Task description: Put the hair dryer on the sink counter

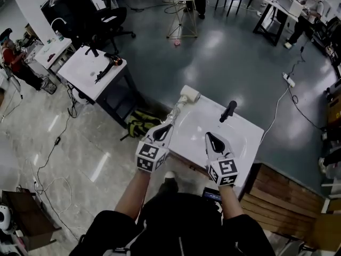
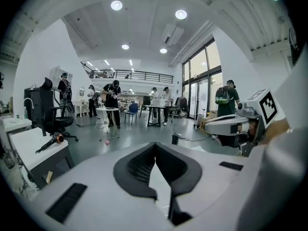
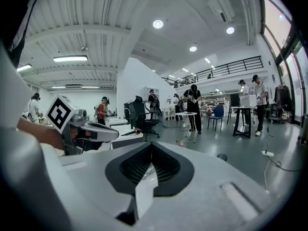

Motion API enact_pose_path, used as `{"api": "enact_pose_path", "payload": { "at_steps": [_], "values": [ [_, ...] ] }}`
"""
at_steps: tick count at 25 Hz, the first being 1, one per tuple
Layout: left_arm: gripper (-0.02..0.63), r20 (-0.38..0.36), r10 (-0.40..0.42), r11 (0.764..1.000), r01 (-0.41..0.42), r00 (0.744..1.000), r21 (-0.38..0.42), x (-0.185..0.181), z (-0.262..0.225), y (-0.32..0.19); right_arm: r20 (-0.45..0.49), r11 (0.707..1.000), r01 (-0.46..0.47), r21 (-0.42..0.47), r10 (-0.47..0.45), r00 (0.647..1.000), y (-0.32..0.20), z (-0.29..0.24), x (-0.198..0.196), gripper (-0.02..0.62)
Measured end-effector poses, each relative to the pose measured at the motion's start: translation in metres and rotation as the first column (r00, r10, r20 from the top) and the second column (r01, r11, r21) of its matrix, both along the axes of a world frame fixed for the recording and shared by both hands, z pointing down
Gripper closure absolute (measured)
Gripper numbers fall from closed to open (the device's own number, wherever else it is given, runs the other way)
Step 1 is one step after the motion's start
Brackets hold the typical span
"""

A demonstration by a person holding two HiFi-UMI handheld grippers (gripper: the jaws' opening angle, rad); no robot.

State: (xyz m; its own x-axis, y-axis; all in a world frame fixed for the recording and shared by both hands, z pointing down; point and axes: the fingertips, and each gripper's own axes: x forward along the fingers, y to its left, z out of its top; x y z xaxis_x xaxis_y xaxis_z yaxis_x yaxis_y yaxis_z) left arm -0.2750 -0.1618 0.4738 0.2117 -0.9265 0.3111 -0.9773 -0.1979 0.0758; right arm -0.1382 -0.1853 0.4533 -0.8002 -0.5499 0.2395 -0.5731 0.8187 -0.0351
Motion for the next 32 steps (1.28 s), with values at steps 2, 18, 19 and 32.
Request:
{"api": "enact_pose_path", "payload": {
  "at_steps": [2, 18, 19, 32],
  "values": [
    [0.594, -0.005, 0.004, 1.000, -0.004, 1.000, 0.013, 0.005, 0.000, 0.006, -0.002, 1.000, 0.002, -0.006, -0.002, 1.000, 0.004, 0.002, 0.002, 0.592],
    [0.592, -0.011, 0.009, 1.000, -0.009, 1.000, -0.025, -0.001, 0.020, 0.007, -0.005, 1.000, -0.026, -0.016, 0.026, 1.000, 0.001, 0.015, 0.006, 0.592],
    [0.594, -0.011, 0.012, 1.000, -0.012, 1.000, -0.028, -0.001, 0.022, 0.006, -0.006, 0.999, -0.028, -0.016, 0.028, 1.000, 0.000, 0.015, 0.004, 0.592],
    [0.592, -0.023, 0.045, 0.997, -0.046, 0.999, -0.055, -0.009, 0.033, -0.007, -0.025, 0.998, -0.068, -0.017, 0.068, 0.997, -0.010, 0.016, -0.002, 0.592]
  ]
}}
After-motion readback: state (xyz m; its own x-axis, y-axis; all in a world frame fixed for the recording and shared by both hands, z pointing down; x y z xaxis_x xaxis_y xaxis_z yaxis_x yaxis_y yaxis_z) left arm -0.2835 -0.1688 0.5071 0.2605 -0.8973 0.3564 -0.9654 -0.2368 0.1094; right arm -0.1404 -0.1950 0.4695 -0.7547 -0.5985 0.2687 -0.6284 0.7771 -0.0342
